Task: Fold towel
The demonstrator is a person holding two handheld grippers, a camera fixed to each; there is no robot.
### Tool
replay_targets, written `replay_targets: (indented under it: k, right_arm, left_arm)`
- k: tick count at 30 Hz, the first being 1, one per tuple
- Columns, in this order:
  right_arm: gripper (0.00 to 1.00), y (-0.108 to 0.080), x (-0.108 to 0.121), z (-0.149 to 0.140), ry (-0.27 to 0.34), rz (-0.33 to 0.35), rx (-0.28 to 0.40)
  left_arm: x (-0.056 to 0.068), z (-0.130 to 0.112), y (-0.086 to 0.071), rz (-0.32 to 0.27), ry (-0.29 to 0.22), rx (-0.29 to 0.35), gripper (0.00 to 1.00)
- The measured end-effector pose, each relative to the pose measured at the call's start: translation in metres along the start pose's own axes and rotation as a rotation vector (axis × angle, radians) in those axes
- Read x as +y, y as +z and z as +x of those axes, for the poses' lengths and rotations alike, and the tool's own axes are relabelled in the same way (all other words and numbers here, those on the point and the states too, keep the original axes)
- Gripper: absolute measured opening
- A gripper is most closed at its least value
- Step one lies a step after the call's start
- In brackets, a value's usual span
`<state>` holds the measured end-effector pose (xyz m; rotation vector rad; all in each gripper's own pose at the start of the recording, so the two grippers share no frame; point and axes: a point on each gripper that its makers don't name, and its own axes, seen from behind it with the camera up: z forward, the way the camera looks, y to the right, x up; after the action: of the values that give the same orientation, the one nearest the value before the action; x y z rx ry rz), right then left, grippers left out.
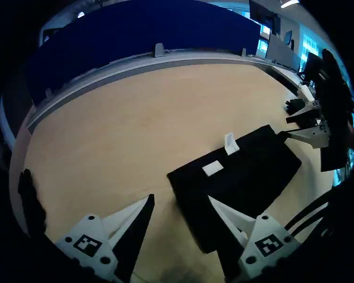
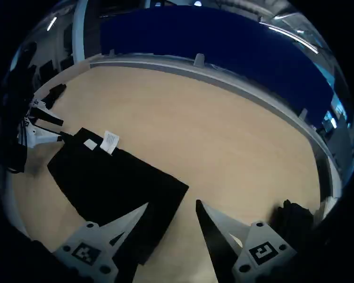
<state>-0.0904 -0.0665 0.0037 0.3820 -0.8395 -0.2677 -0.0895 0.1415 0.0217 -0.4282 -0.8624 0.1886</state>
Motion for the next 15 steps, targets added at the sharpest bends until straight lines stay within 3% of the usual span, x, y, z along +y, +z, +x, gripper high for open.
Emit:
replay_targets:
  k: [3,7,15]
  right_arm:
    - [0.78,0.0,0.001,0.001,0.001,-0.003,0.006]
    - [0.99,-0.002,0.0,0.003,-0.007,-0.005,0.012]
    - [1.0,-0.005,-0.004,0.004,-0.016,0.005,0.018]
  left_arm:
    - [-0.003,0.001,0.001,0.007,-0.006,0.004,0.83]
    - [-0.006,0.003,-0.002,0.014,-0.008,0.016,0.97]
    - [-0.013,0.001,-0.015,0.029,-0.033,0.026,0.97]
